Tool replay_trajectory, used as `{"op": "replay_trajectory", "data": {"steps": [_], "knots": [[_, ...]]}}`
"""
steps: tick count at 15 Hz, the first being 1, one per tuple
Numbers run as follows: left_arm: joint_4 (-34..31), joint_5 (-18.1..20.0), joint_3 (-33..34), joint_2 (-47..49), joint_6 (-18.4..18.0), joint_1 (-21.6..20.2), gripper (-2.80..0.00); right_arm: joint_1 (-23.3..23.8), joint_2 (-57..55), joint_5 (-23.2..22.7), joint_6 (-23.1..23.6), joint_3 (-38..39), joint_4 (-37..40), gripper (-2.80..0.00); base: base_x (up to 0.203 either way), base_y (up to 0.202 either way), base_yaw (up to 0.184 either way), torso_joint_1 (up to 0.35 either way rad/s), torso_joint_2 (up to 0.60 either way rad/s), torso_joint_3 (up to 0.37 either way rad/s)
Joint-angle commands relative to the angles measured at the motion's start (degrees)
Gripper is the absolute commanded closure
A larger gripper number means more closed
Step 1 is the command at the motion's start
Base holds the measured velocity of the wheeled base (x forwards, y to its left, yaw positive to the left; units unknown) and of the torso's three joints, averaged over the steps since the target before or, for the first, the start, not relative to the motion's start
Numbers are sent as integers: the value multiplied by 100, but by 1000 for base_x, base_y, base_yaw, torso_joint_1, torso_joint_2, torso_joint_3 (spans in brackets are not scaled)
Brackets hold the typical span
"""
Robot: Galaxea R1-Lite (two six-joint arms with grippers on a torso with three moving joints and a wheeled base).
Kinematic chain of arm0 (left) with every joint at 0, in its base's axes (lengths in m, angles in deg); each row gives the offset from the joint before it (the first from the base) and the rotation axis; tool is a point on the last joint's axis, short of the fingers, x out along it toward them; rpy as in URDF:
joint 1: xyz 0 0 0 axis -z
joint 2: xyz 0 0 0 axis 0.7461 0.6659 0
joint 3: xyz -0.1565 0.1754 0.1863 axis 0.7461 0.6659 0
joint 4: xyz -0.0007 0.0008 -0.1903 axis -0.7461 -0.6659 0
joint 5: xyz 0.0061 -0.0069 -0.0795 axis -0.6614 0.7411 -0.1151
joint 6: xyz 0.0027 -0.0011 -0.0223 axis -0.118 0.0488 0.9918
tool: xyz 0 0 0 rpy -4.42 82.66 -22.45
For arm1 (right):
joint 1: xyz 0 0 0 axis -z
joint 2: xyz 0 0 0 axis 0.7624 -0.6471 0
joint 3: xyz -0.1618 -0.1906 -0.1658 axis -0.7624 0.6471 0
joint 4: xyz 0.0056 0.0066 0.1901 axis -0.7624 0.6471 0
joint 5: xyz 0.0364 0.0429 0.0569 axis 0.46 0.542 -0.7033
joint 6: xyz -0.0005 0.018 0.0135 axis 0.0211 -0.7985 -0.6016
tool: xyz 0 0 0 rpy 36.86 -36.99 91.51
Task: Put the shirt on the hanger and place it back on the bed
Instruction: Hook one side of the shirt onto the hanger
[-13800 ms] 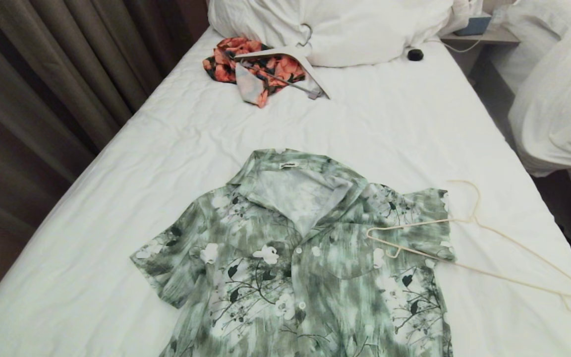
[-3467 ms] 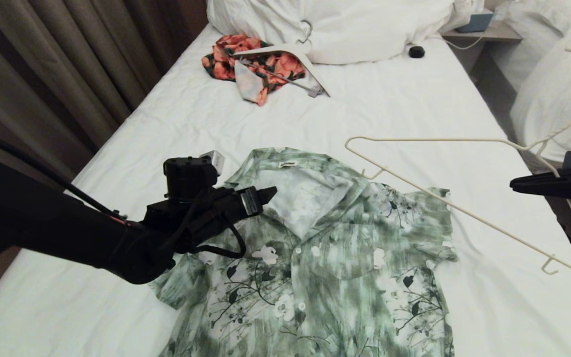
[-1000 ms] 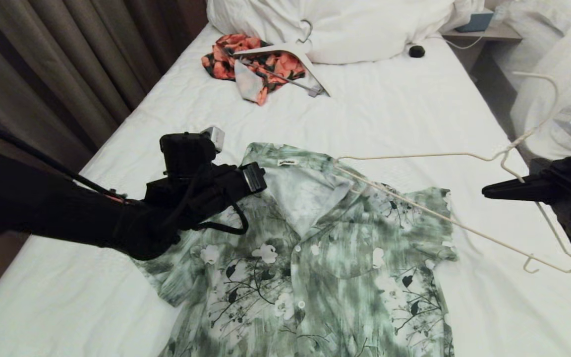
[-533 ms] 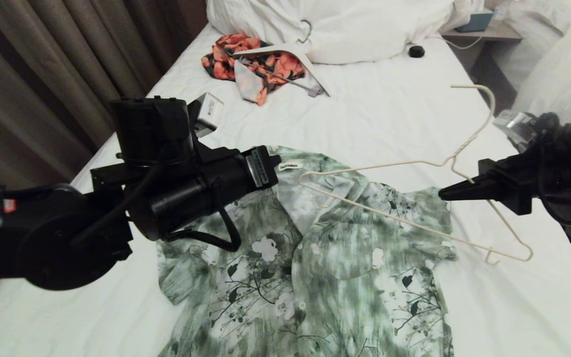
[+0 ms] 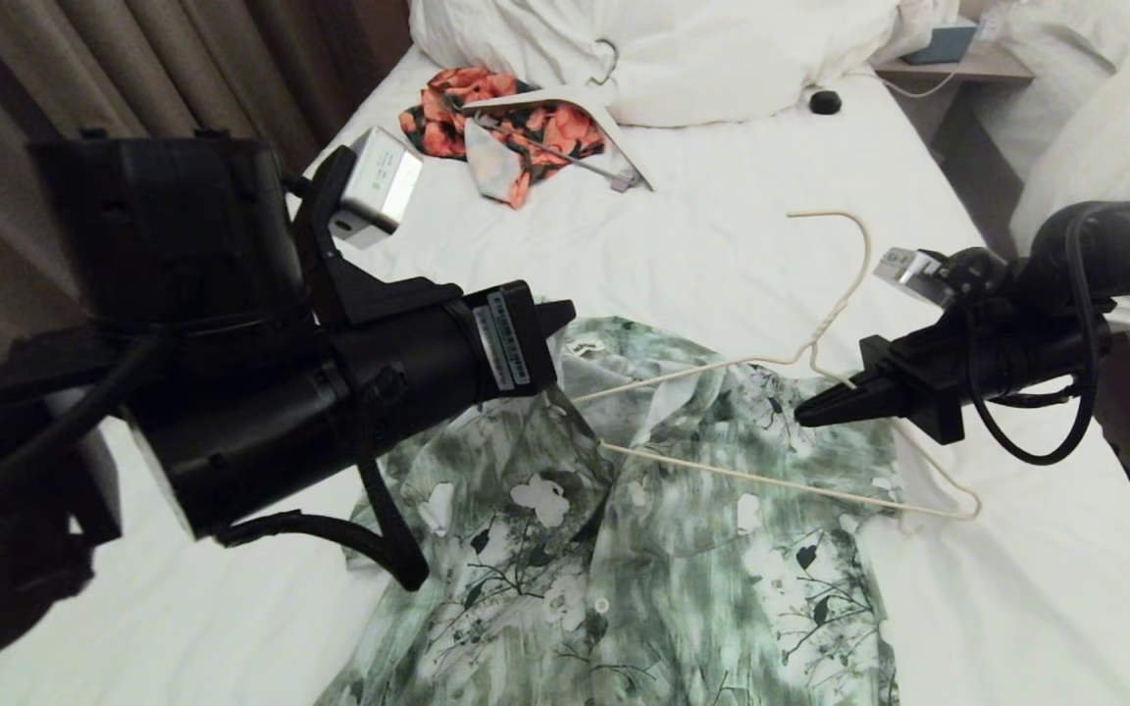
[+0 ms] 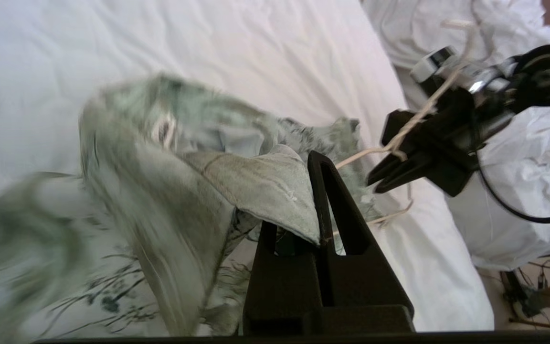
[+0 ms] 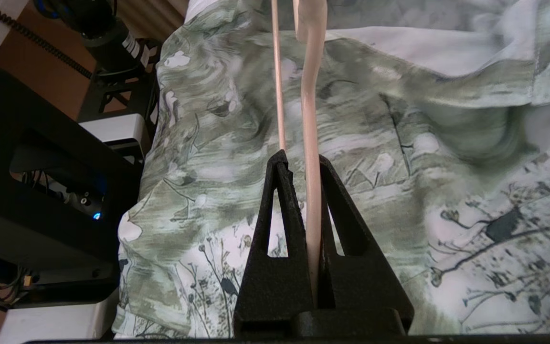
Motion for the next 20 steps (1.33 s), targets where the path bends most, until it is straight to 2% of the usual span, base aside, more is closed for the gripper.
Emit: {"op": "replay_trajectory", "data": {"steps": [1, 4, 8, 12, 16, 20], "knots": [[-19, -150, 101, -238, -8, 182, 0, -79, -1, -37, 37, -32, 28, 0, 0, 0, 0, 0, 0, 0], [-48, -205, 89, -255, -32, 594, 0, -248, 52, -24, -5, -225, 26, 0, 0, 0, 0, 0, 0, 0], [-251, -415, -529, 351, -193, 1381, 0, -320, 99, 86, -94, -341, 52, 0, 0, 0, 0, 0, 0, 0], [-248, -465, -1194, 1321, -580, 1622, 0, -390, 386, 78, -60, -214, 66, 0, 0, 0, 0, 0, 0, 0], [-291, -441, -1879, 2001, -637, 1911, 0, -478, 529, 61, -50, -208, 63, 0, 0, 0, 0, 0, 0, 0], [-718, -440, -2192, 2078, -662, 2691, 0, -551, 786, 69, -42, 12, 63, 0, 0, 0, 0, 0, 0, 0]]}}
